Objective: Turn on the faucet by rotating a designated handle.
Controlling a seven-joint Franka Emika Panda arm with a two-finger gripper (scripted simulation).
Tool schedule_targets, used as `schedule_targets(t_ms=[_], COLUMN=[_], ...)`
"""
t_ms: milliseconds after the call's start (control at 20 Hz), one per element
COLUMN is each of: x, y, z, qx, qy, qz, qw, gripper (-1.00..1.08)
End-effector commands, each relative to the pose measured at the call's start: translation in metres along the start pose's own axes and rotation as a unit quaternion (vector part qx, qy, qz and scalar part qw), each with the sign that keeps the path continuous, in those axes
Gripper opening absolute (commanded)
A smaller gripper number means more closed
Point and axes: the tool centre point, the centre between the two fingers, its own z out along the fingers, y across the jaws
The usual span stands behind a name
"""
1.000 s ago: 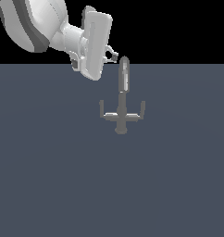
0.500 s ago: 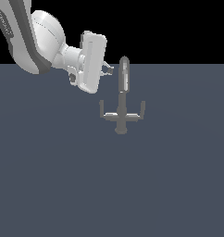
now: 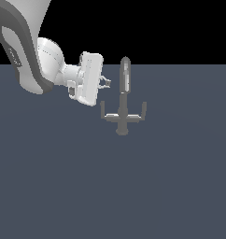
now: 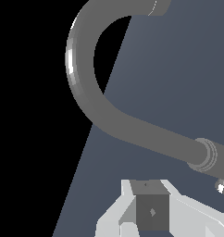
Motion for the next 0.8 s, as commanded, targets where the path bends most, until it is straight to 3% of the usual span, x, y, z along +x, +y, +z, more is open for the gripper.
schedule_targets(t_ms=[0, 750], x=[-0.007, -0.035], y=[0.011, 0.068], z=[-0.002, -0.006], qx=[0.010, 0.056], qy=[-0.002, 0.000], qz=[-0.036, -0.199], qw=[0.9993, 0.9783], gripper=[-1.00, -1.00])
